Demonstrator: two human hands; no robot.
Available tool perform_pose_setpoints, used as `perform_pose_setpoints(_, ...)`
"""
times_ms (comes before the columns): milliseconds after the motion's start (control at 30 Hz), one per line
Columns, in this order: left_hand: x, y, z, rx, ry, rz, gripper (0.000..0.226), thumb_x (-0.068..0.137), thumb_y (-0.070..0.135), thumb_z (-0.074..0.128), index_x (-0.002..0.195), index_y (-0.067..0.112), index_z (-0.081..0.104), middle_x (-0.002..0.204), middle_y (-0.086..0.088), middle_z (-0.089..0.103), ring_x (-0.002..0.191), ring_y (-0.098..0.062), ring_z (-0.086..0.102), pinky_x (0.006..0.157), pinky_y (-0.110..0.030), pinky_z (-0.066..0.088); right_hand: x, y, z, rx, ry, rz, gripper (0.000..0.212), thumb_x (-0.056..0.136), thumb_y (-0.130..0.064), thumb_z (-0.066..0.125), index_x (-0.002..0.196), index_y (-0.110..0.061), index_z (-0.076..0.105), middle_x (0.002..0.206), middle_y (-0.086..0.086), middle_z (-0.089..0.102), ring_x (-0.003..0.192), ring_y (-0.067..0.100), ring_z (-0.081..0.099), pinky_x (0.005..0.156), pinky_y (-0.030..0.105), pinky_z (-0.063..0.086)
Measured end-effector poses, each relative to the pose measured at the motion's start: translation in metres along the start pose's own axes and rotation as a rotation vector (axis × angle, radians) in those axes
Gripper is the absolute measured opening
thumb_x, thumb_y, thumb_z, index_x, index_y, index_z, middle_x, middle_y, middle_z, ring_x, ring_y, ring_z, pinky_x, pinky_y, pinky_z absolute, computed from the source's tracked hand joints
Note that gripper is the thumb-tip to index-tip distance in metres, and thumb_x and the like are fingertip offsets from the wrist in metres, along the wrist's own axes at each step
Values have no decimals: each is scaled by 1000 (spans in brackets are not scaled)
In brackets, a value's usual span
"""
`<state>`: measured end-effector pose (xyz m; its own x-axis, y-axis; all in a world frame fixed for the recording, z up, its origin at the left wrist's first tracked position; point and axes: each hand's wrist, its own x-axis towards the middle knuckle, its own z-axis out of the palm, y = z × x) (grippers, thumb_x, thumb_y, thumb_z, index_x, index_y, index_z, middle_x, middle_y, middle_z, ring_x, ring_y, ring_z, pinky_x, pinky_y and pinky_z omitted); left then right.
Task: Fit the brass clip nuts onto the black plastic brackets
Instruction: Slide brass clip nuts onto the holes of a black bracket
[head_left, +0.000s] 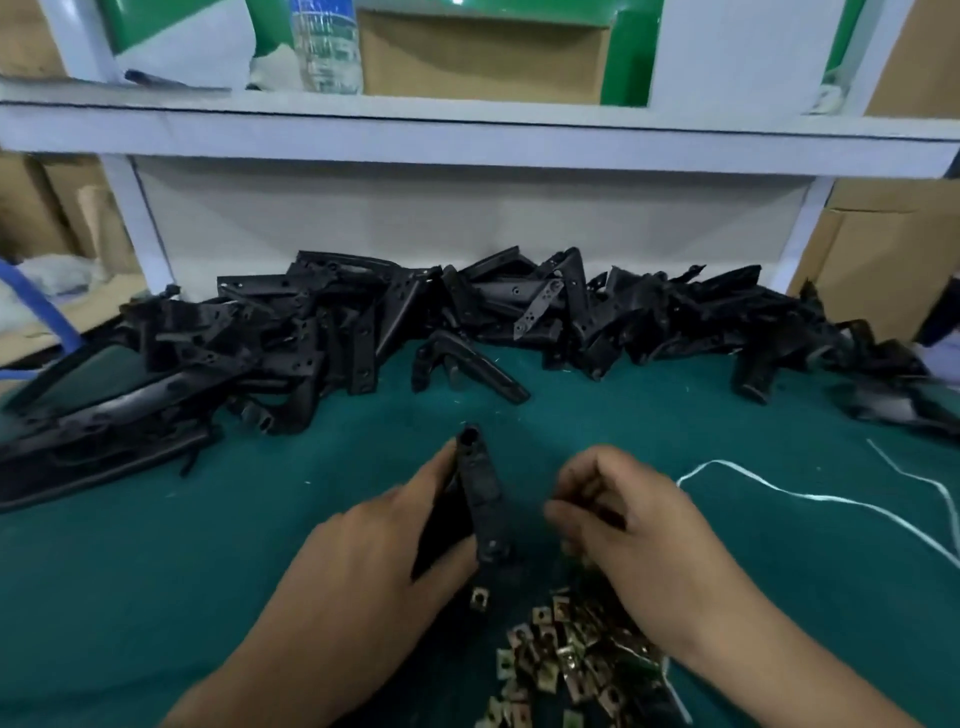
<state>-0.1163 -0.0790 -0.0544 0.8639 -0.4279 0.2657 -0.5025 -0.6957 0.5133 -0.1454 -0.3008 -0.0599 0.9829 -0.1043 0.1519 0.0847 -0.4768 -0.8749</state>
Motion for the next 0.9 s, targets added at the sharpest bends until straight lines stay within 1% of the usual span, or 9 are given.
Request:
perform_pose_setpoints(67,-10,0,-7,79,9,43,73,84,75,27,138,77,-21,121,31,59,87,-4,65,72,-30,57,-3,-4,0,193,6,-29,24,92,-10,78,86,-32,69,78,-6,70,71,6,63,67,20,51)
perform_pose_setpoints(167,-18,2,-11,122,-60,54,75,73,76,9,140,73,-24,122,27,58,84,-9,66,69,-35,58,-7,-12,1,370,-14,-23,20,89,-9,80,90,-29,77,87,-4,76,80,6,69,73,15,53)
perform_pose_setpoints(267,-18,3,-9,56,-29,76,69,83,70,25,139,79,-14,114,40,53,91,-5,64,70,-27,56,-9,-17,5,543,1,-4,13,86,-16,79,94,-26,79,90,-2,78,84,10,74,74,15,55)
perform_pose_setpoints(367,-17,3,-6,8,26,79,78,89,56,50,139,81,-4,110,56,43,93,1,62,66,-17,51,-10,-16,7,686,13,-16,14,81,-20,74,95,-21,79,91,1,76,87,21,77,83,26,60)
perform_pose_setpoints(433,-17,2,-5,19,42,105,74,87,61,45,143,79,1,114,51,48,88,2,62,64,-18,53,-10,-16,6,688,10,-36,14,80,-21,76,93,-22,80,93,2,77,90,21,77,87,27,60)
perform_pose_setpoints(567,-19,0,-2,35,72,134,78,87,52,50,146,75,5,119,31,59,86,-4,65,63,-32,58,-13,-18,8,671,-42,-44,25,75,-30,87,98,-22,83,97,3,79,94,15,76,86,20,56)
perform_pose_setpoints(700,-19,-1,0,38,75,145,76,86,55,49,145,77,6,123,36,56,91,-4,66,68,-33,59,-15,-21,11,683,-43,-77,29,69,-28,92,95,-20,83,94,4,79,92,14,74,87,21,57)
perform_pose_setpoints(800,-18,-2,0,37,71,140,76,87,56,51,145,77,6,117,53,46,96,-2,64,70,-28,58,-17,-24,12,703,-20,-88,30,62,-27,95,87,-22,81,90,4,77,87,14,73,82,22,57)
perform_pose_setpoints(900,-18,-5,1,33,85,157,76,88,54,54,145,76,8,128,45,46,98,-3,66,72,-33,60,-20,-28,10,609,9,-135,21,68,-21,91,86,-24,79,95,4,78,91,16,75,82,22,58)
